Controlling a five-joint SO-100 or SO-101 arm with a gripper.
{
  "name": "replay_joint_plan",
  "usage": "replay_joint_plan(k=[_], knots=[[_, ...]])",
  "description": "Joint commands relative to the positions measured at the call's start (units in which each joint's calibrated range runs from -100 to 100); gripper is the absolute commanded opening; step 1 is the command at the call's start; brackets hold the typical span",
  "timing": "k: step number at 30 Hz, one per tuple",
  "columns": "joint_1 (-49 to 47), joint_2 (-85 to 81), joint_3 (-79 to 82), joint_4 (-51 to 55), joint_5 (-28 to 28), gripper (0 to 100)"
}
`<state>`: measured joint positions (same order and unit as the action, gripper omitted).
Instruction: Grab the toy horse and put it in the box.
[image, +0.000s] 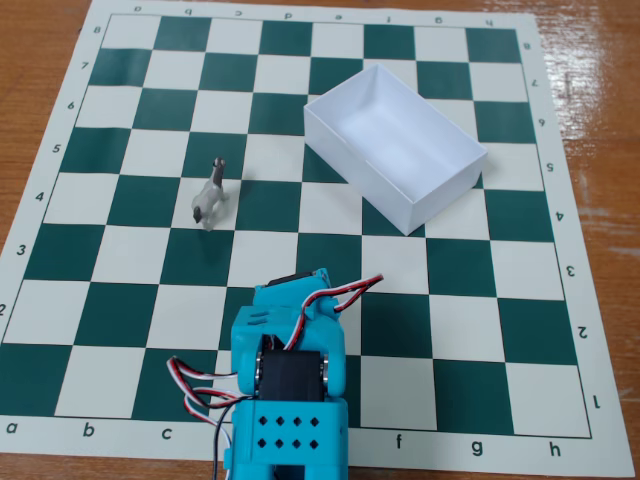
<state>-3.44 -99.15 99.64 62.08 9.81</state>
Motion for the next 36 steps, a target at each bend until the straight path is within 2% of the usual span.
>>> replay_joint_plan(k=[1,15,20,24,28,32,36], knots=[[1.15,-0.32,0.36,0.04,0.71,1],[2.79,-0.32,0.36,-0.12,0.37,1],[4.65,-0.32,0.18,-0.71,0.67,15],[5.15,-0.32,-4.46,3.12,6.82,24],[1.51,-0.23,-11.65,2.78,12.73,24],[-4.14,2.69,-20.39,5.44,23.18,26],[-5.71,11.72,-30.95,9.68,33.54,27]])
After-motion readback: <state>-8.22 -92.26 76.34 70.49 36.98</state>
